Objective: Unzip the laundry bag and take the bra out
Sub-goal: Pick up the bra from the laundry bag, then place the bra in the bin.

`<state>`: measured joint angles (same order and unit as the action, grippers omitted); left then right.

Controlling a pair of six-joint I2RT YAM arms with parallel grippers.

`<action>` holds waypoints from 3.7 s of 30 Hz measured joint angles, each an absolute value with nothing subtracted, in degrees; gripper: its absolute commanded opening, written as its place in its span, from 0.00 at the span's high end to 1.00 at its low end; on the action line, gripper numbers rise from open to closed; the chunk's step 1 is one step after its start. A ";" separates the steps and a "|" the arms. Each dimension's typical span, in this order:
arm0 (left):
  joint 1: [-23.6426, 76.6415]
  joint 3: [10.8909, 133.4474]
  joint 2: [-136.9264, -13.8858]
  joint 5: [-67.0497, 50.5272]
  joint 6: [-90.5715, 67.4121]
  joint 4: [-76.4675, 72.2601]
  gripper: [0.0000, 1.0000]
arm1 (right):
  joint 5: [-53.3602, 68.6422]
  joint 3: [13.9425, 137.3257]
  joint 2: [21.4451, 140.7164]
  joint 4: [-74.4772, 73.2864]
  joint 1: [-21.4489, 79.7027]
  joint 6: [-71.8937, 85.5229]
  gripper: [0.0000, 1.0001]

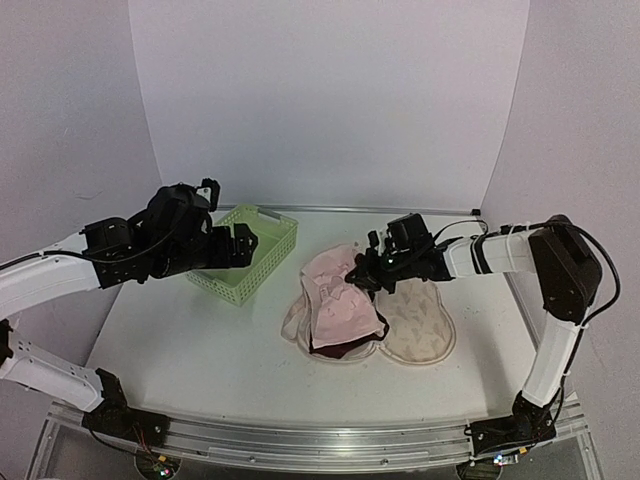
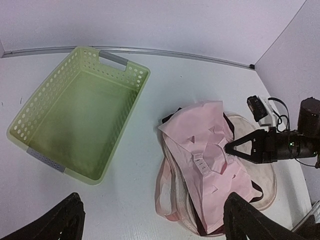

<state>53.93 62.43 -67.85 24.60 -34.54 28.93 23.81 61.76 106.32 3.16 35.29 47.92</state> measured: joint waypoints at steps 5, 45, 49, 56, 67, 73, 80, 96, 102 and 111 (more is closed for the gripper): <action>53.93 62.11 -66.24 24.64 -34.54 29.02 0.03 | 25.30 61.76 101.36 4.47 35.29 49.41 1.00; 53.93 62.41 -51.94 38.24 -30.33 38.65 0.01 | 5.58 98.65 119.35 24.29 46.48 73.30 1.00; 53.93 61.01 -48.51 39.09 -30.76 39.18 0.01 | 2.13 107.94 128.03 26.00 48.38 76.60 1.00; 53.93 59.44 -45.10 39.00 -31.70 40.34 0.00 | -6.39 124.49 143.35 26.41 51.72 80.58 1.00; 53.91 58.65 -43.11 38.50 -32.03 41.06 0.00 | -17.23 133.29 153.29 24.47 54.98 85.47 1.00; 53.89 58.65 -43.09 38.26 -32.03 41.06 0.00 | -19.00 136.92 158.45 23.70 55.29 88.40 1.00; 53.89 58.65 -43.00 38.09 -32.05 41.06 0.01 | -20.60 137.73 162.21 20.71 55.27 90.61 1.00; 53.89 58.65 -44.16 37.67 -32.08 41.06 0.00 | -18.81 138.12 163.09 19.53 55.27 93.08 0.61; 53.89 58.67 -44.21 37.65 -32.21 41.06 0.01 | -16.62 132.68 159.39 20.27 55.24 91.13 0.57; 53.89 58.74 -43.90 37.65 -32.88 41.06 0.01 | -14.92 124.84 148.22 15.38 54.96 83.70 0.54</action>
